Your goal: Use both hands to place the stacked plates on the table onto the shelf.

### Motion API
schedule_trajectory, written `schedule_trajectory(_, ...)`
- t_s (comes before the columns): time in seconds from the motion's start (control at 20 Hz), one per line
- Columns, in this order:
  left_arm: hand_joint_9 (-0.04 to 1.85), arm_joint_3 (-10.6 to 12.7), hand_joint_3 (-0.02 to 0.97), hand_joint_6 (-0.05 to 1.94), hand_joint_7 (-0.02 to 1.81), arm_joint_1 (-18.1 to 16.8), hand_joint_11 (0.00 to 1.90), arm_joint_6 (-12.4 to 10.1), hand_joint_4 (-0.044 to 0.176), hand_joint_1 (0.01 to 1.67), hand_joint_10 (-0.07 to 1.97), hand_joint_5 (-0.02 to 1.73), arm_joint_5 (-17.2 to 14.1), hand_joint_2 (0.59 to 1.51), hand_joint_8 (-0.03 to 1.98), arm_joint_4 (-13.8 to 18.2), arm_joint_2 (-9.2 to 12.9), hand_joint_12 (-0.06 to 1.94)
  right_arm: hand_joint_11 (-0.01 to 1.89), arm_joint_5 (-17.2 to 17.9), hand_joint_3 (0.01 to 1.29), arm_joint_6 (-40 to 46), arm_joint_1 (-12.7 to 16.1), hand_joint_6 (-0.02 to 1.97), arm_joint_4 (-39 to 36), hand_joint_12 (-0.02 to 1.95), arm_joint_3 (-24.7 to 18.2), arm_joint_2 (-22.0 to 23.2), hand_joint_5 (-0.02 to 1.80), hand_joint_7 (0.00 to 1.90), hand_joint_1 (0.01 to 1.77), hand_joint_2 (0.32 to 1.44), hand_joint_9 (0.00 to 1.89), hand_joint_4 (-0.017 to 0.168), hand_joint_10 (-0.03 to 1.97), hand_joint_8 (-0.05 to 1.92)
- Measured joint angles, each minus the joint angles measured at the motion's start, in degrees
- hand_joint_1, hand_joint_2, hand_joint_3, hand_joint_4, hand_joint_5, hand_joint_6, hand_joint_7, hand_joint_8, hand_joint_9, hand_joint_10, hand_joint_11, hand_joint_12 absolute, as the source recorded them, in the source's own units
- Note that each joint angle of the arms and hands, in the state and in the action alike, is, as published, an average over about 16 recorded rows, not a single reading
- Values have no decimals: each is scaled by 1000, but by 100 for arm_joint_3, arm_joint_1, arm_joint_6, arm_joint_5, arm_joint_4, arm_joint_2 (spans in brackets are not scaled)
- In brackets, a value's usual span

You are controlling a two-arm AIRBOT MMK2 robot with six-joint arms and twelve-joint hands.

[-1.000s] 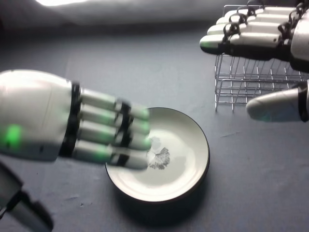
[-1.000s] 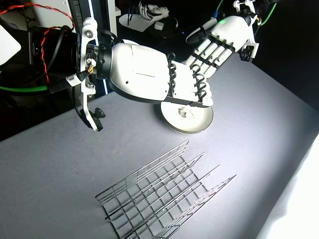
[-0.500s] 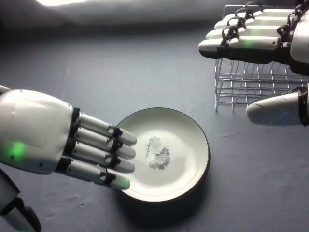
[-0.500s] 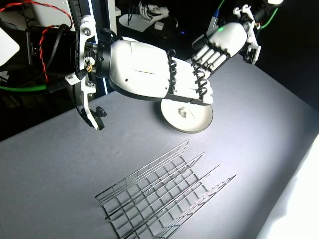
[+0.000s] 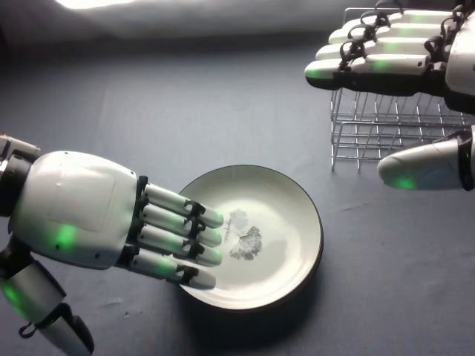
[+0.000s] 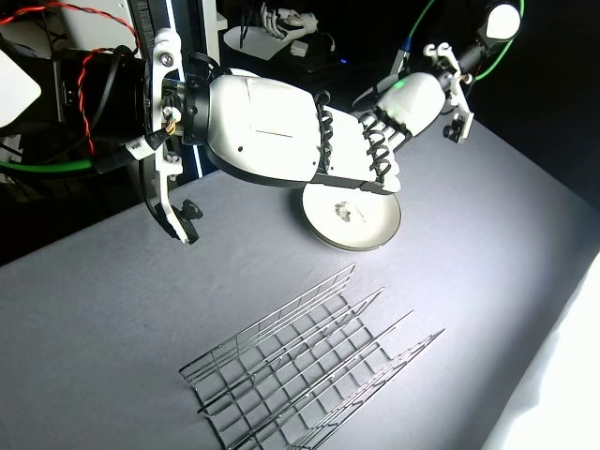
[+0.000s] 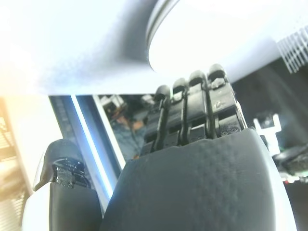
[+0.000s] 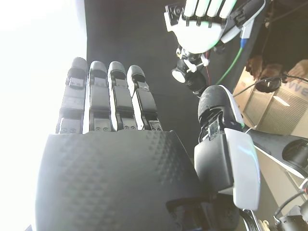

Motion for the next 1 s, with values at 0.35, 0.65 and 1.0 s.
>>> schedule_trajectory(0.35,24,291,18,13,33,77,19,-28,2,17,8,54,217,1084,-1,72,-317,-4,14,8,14,-8,0,26,0,96,17,-12,100,79,22,1263,45,-1,6,13)
schedule_trajectory(0.65,22,574,17,13,35,122,20,-87,2,17,8,56,304,1087,-1,142,-523,-1,24,8,14,-12,0,25,0,48,19,-19,107,89,22,1269,50,-1,7,13)
schedule_trajectory(1.0,20,848,17,2,38,197,21,-191,0,17,9,58,319,1090,-1,213,-657,-2,32,7,14,-21,0,25,-1,48,19,-28,116,98,22,1273,55,-1,7,13)
